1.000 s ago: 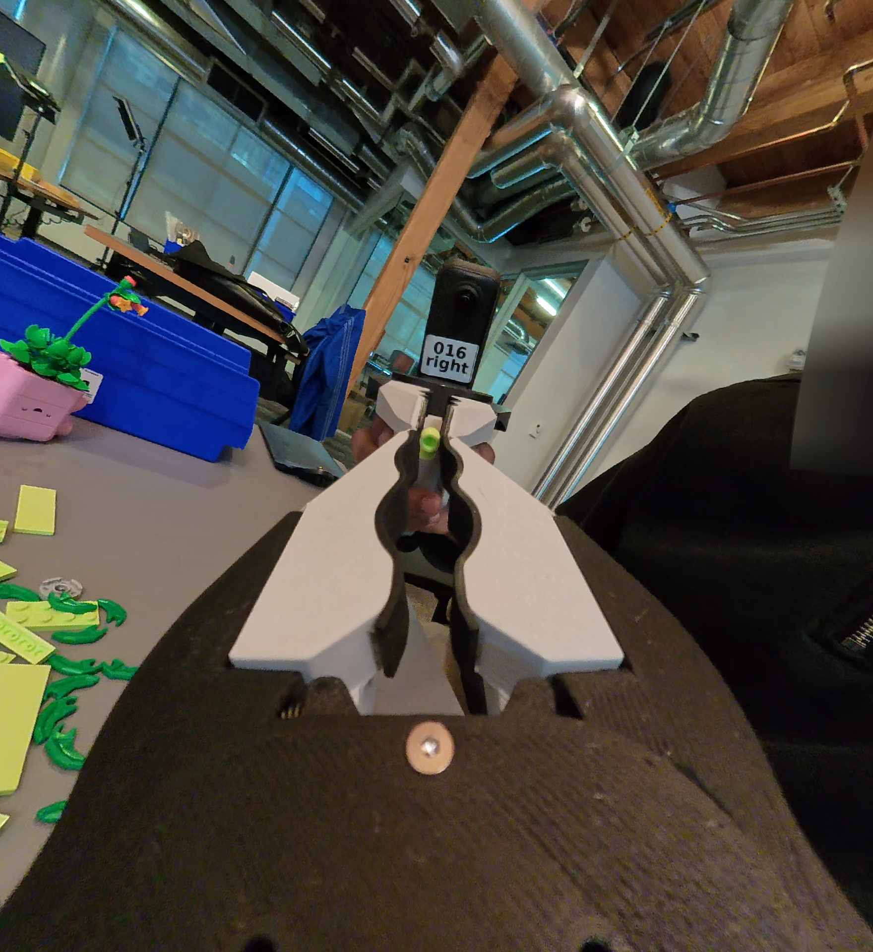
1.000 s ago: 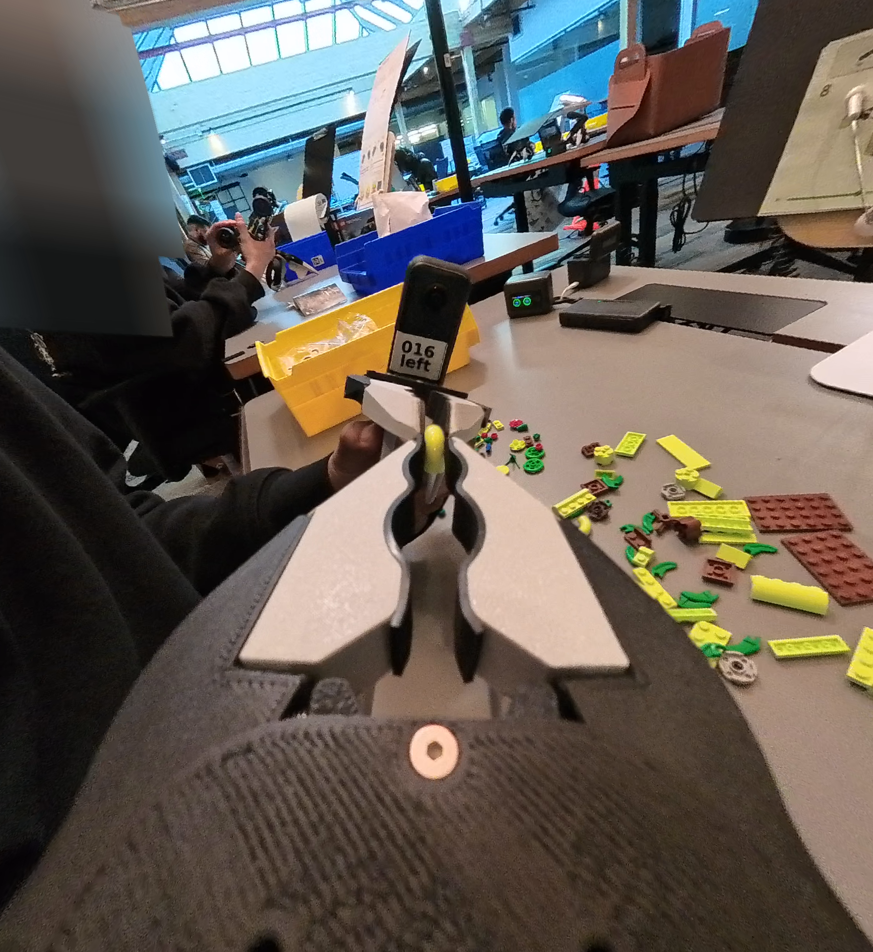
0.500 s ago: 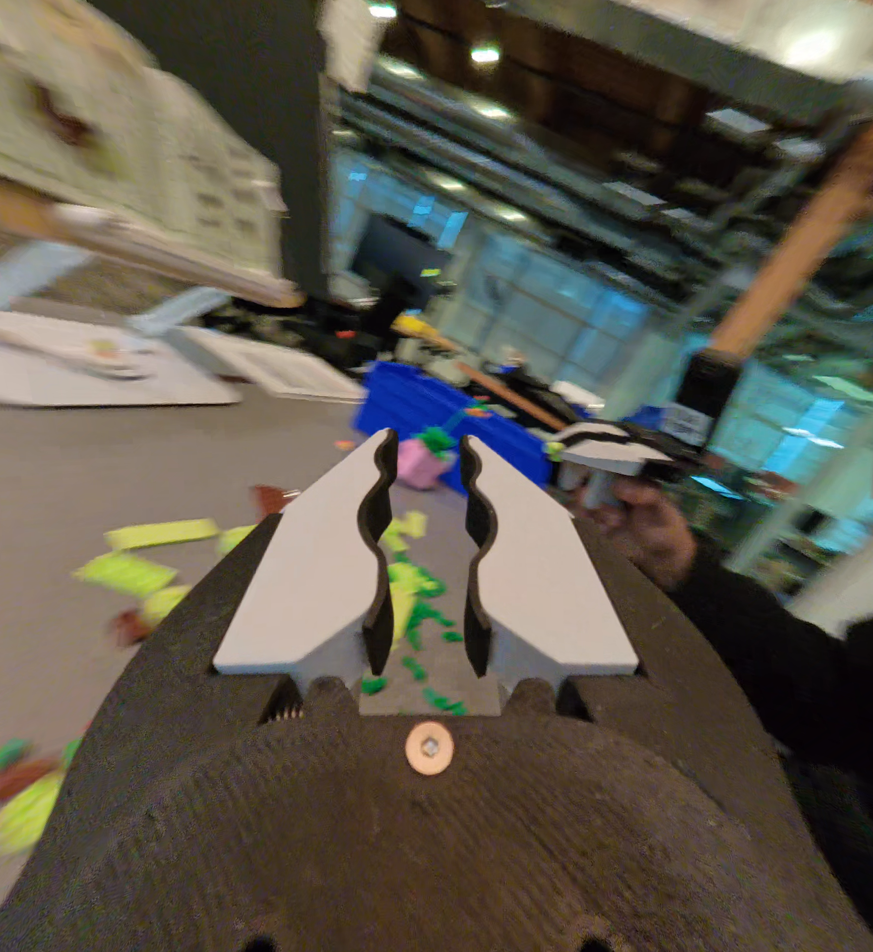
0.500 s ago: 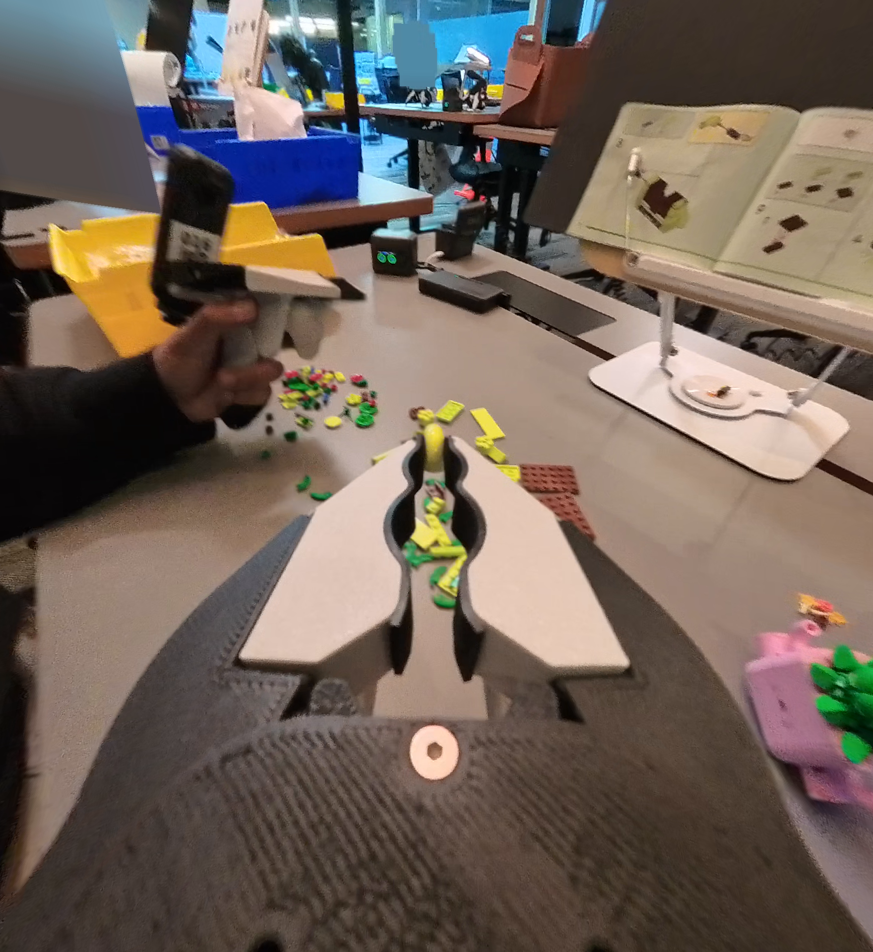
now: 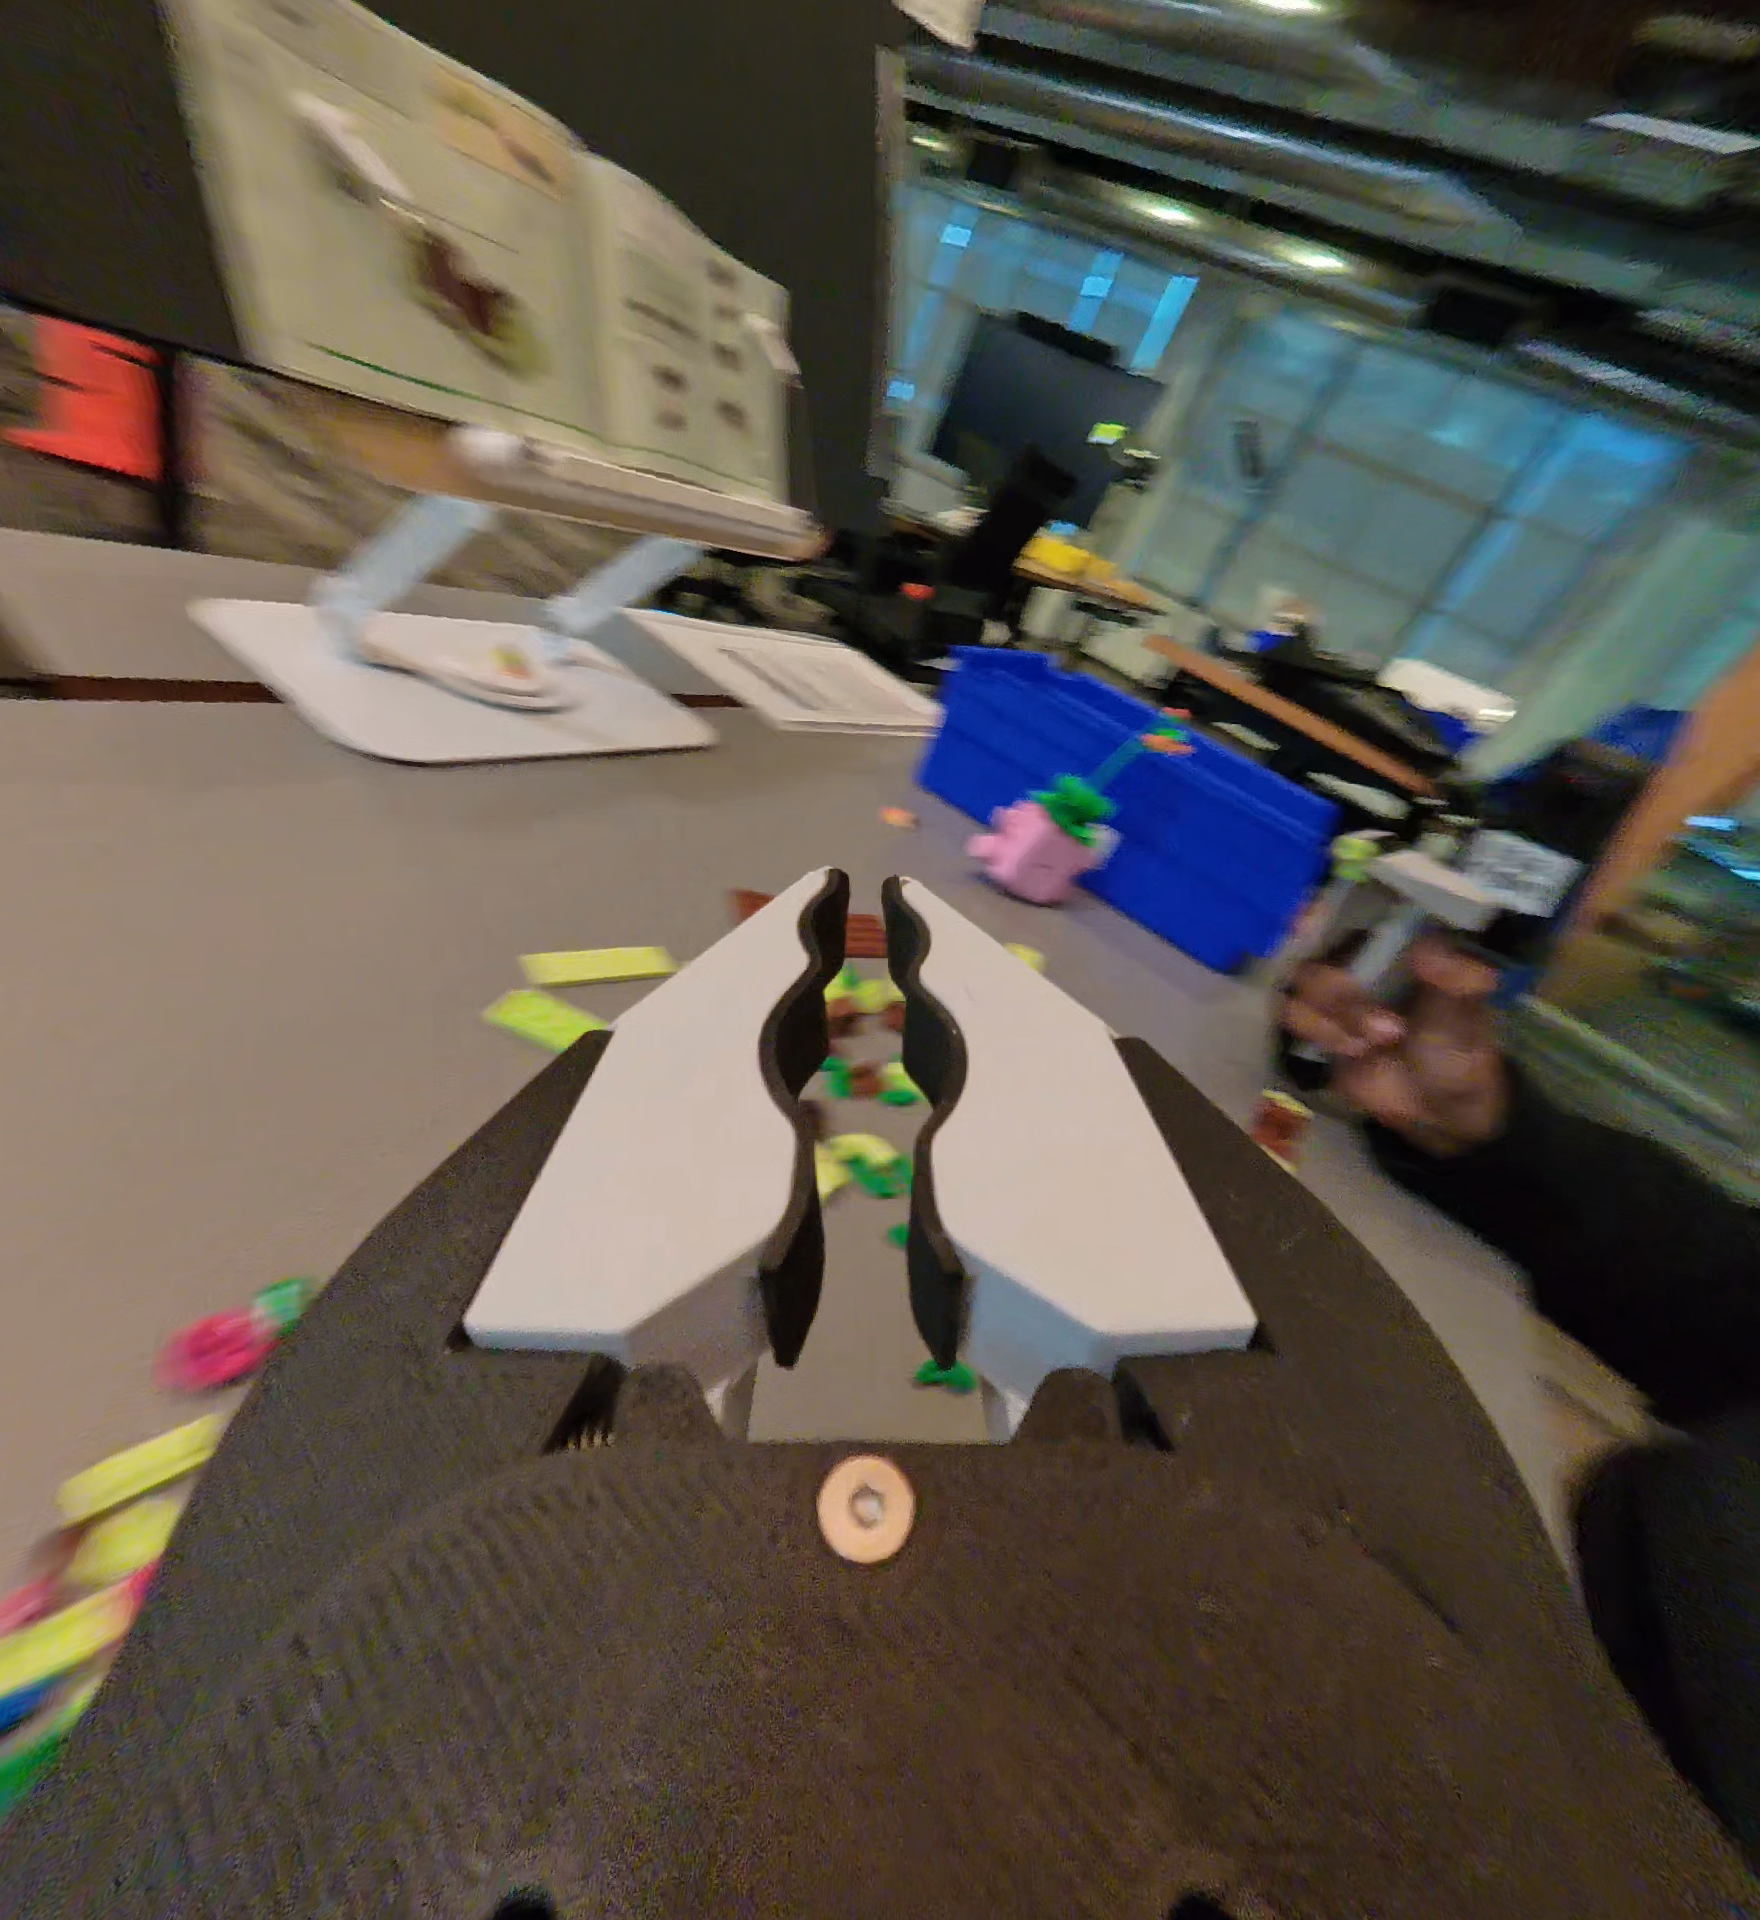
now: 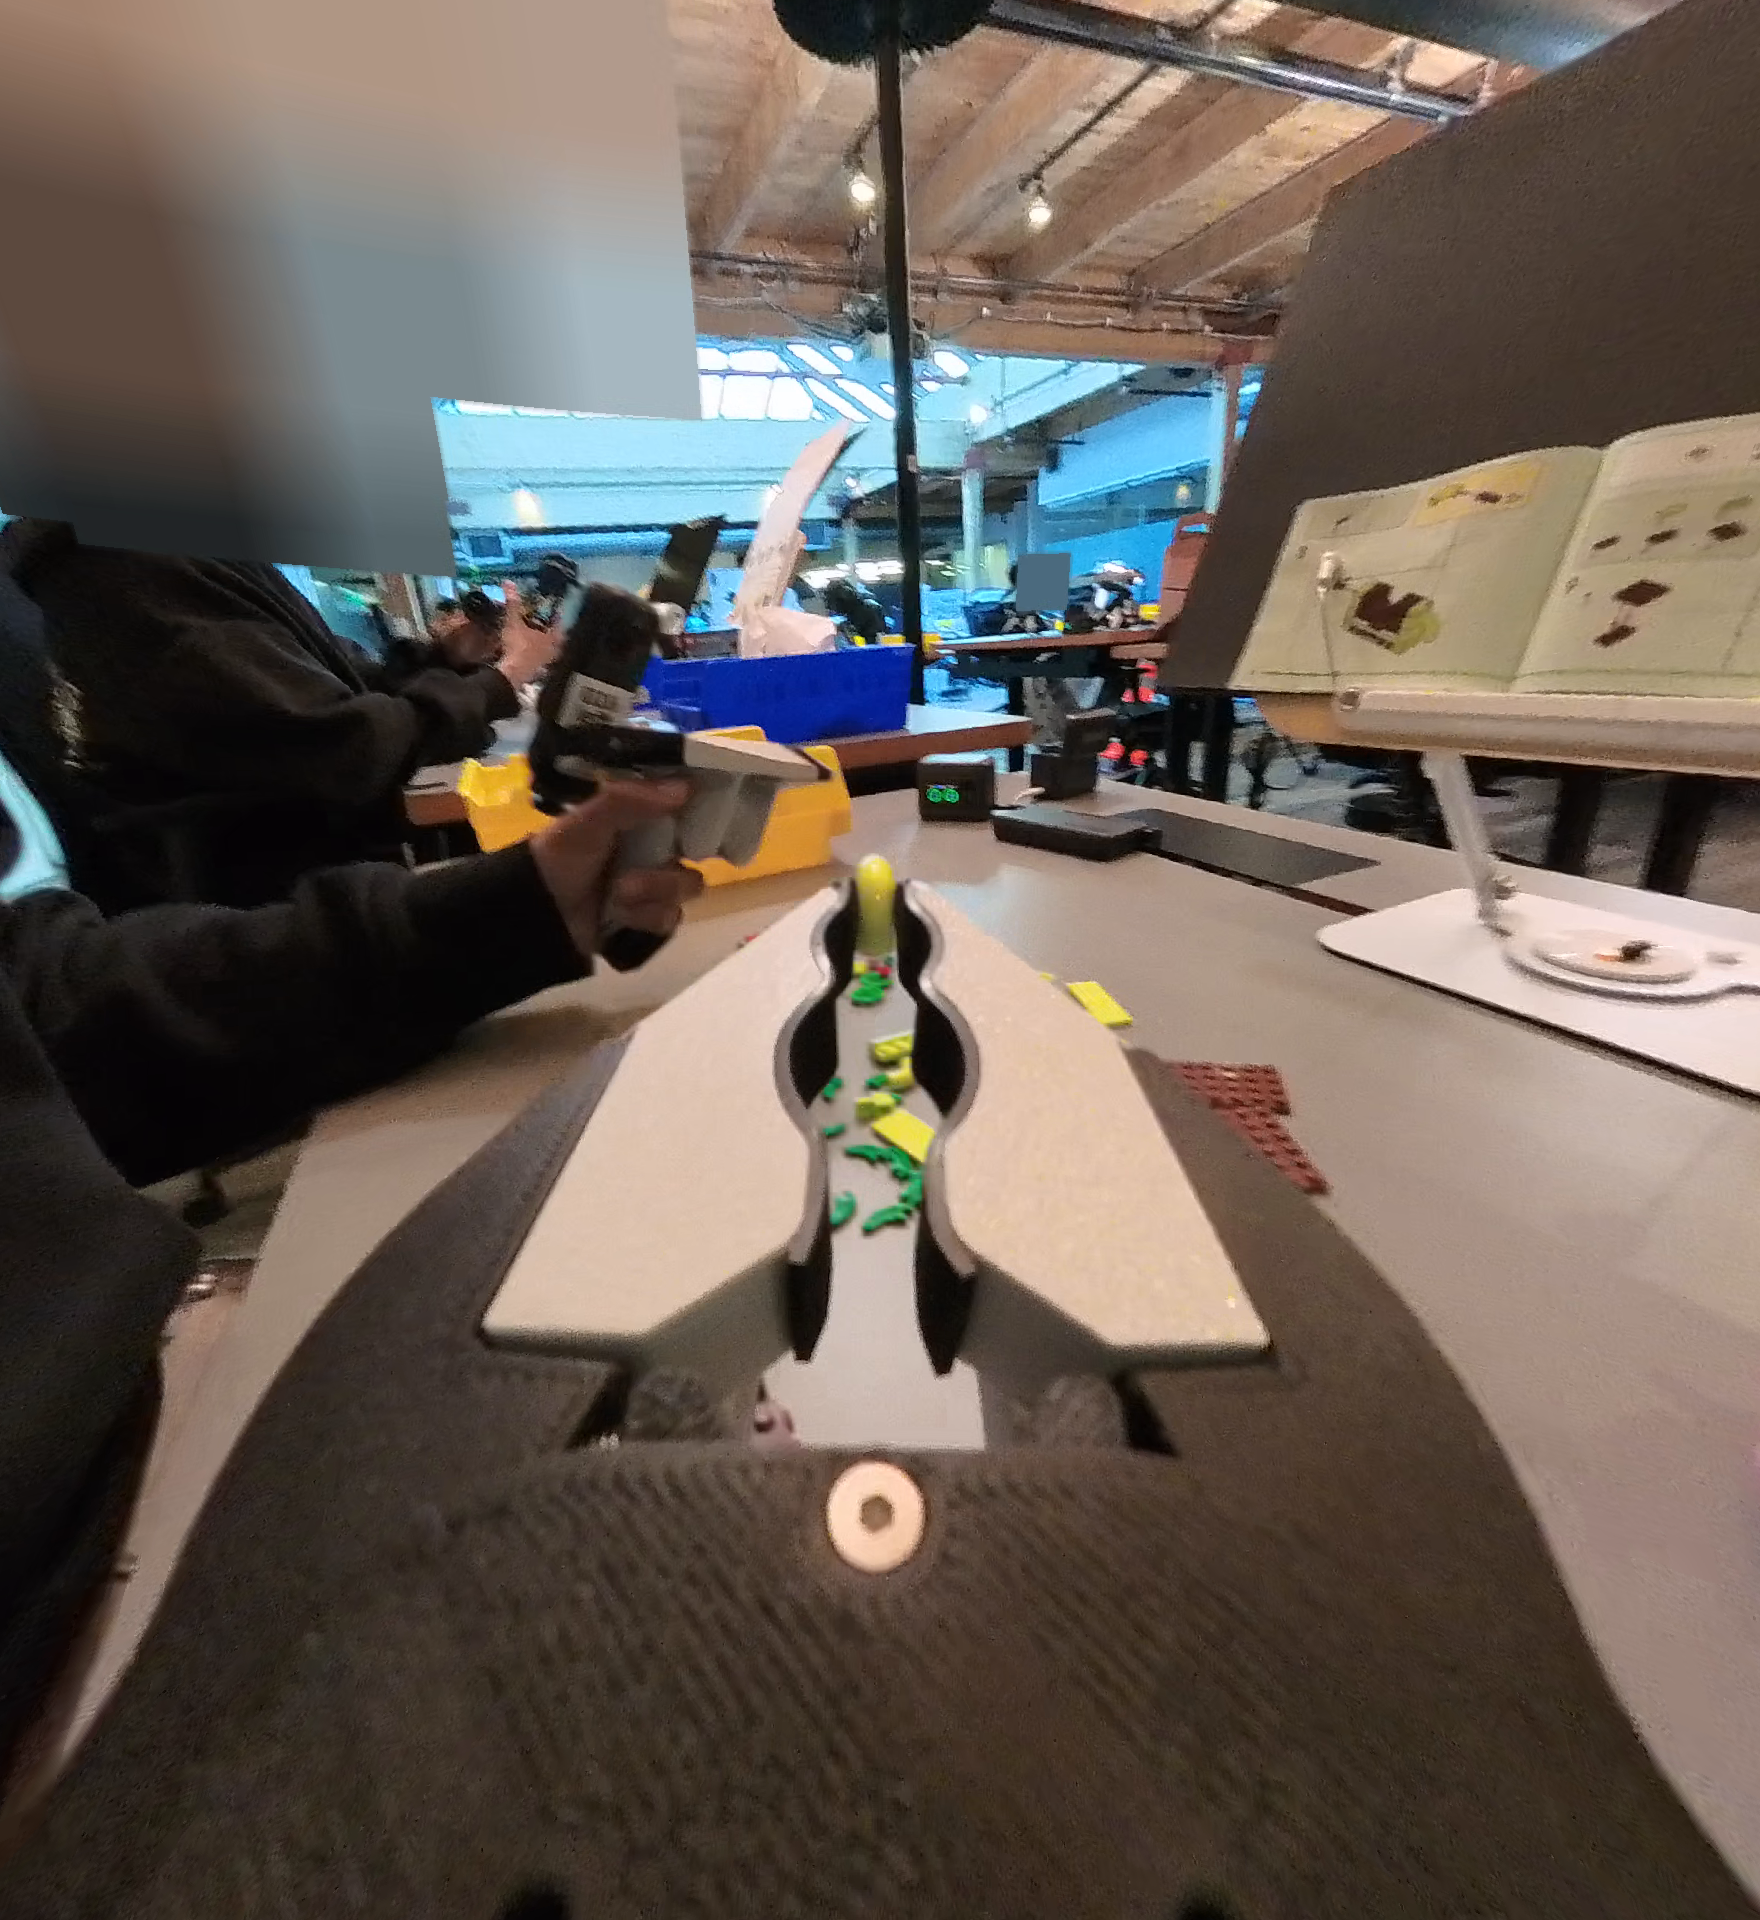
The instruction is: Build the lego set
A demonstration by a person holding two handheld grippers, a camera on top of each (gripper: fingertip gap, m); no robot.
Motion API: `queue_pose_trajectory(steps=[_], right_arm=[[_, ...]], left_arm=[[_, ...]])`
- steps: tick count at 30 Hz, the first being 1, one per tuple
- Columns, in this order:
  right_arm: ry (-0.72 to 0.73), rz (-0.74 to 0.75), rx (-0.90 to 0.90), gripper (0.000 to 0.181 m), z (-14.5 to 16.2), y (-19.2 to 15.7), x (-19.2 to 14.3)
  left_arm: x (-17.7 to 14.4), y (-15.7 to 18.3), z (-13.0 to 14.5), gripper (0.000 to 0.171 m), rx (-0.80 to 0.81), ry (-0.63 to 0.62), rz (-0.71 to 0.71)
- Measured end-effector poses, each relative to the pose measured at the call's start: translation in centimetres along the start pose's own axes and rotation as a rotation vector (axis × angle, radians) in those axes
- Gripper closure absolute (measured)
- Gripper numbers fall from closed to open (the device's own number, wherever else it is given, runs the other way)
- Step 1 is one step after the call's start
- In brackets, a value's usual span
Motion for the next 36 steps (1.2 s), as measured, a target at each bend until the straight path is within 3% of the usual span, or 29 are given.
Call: queue_pose_trajectory(steps=[2,4,8,11,18,36], right_arm=[[-0.002,-0.008,-0.033,0.177,-0.2,-0.7,0.4],[-0.058,0.025,-0.118,0.176,0.3,-1.3,1.0],[-0.146,0.069,-0.300,0.177,1.0,-2.9,2.3],[-0.209,0.086,-0.407,0.176,1.7,-3.7,2.9],[-0.235,0.097,-0.505,0.176,2.0,-4.5,3.2],[-0.217,0.102,-0.539,0.176,2.3,-4.6,2.9]], left_arm=[[2.5,3.4,0.6,0.144,-0.048,-0.008,0.188],[4.9,7.1,1.2,0.131,-0.087,0.020,0.335],[8.8,13.3,3.8,0.126,-0.288,-0.060,0.598],[9.7,15.1,5.0,0.134,-0.413,-0.124,0.717],[10.0,14.5,6.2,0.164,-0.496,-0.185,0.726],[10.1,14.9,6.8,0.166,-0.465,-0.238,0.726]])
Point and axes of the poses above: each gripper's, where its closed fingertips meet, x out along the fingers, z out of its underside, y = z × x across the jaws, the point moved 3 cm from there along -x, back along the fingers, and after that the axes turned 7 degrees about -y, right-handed, at the moved point
